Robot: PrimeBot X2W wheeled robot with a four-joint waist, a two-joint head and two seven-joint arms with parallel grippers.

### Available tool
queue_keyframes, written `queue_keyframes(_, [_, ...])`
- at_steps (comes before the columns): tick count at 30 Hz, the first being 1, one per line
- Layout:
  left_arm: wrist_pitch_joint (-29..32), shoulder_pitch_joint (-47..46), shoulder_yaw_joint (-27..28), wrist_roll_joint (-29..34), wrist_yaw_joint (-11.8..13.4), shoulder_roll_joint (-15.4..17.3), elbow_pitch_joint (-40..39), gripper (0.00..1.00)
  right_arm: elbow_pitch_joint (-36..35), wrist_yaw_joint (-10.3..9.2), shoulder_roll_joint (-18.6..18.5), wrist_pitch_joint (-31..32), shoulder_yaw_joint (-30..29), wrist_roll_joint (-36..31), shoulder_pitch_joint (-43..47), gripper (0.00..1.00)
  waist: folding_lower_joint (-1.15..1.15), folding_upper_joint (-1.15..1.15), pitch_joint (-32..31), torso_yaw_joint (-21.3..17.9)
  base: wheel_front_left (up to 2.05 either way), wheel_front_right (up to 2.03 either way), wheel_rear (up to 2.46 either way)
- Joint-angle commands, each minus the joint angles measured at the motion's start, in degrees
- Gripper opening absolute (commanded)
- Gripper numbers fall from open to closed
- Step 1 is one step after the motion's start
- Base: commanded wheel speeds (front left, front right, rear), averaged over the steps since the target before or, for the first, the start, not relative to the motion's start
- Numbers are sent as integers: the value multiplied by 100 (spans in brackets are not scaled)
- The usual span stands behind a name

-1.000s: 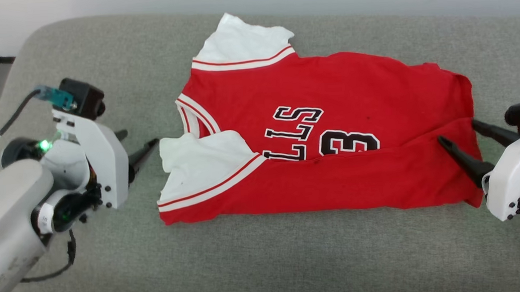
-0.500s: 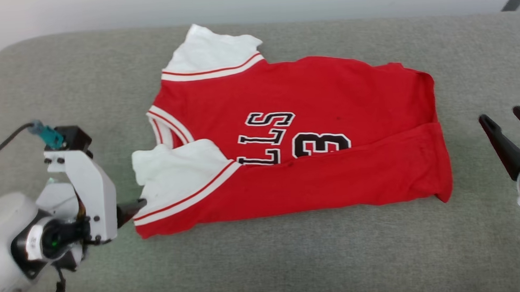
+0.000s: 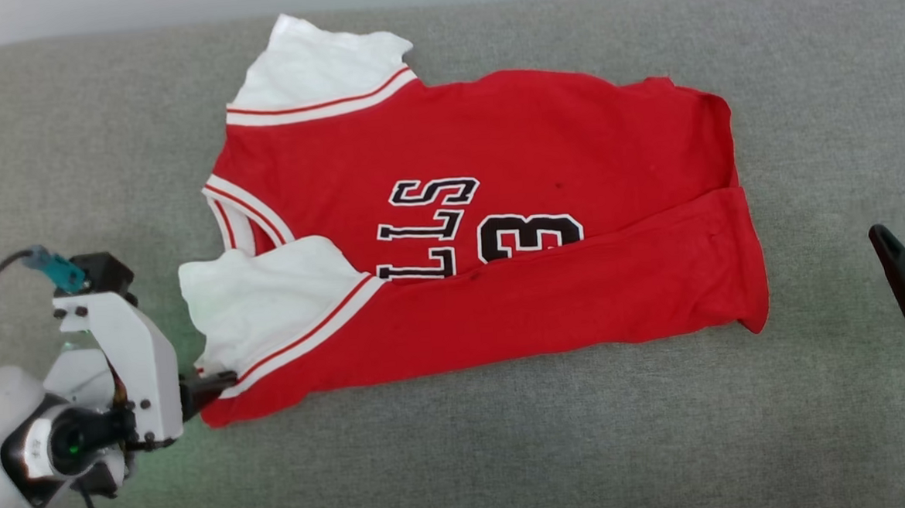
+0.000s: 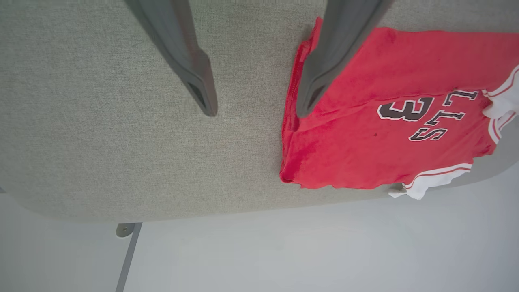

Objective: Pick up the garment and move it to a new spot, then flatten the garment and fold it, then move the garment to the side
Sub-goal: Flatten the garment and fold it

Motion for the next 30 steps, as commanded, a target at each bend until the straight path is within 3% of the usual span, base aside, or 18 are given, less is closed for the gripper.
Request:
queue_keyframes(1, [-10,98,-14,-53,-33,-85,78,100,-54,-4,38,57,-48,-32,70,100,0,0,72,-29,0,0,0])
queue_keyframes(8, [81,268,-18,-330,-183,-372,481,100,-223,-4,125,466,-126,-7,87,100,0,0,168,-16,0,0,0])
queue_keyframes(9, [130,301,-18,-390,-211,-410,518,85,-244,-4,118,537,-122,0,92,100,0,0,175,-6,0,0,0])
queue_keyframes(10, [172,316,-33,-410,-253,-444,532,44,-267,-4,125,601,-126,9,92,100,0,0,182,5,0,0,0])
queue_keyframes(11, [178,318,-29,-434,-293,-475,544,17,-276,-4,143,676,-142,25,98,100,0,0,188,19,0,0,0])
queue_keyframes(12, [209,343,-14,-503,-287,-501,573,0,-295,-4,150,753,-145,34,107,100,0,0,192,35,0,0,0])
queue_keyframes(20, [188,315,6,-506,-483,-570,651,0,-394,-4,157,1454,-140,44,162,100,0,0,218,162,0,0,0])
queue_keyframes(30, [87,256,0,-378,-592,-761,674,0,-346,-4,64,2527,264,-10,-46,100,0,0,255,354,0,0,0])
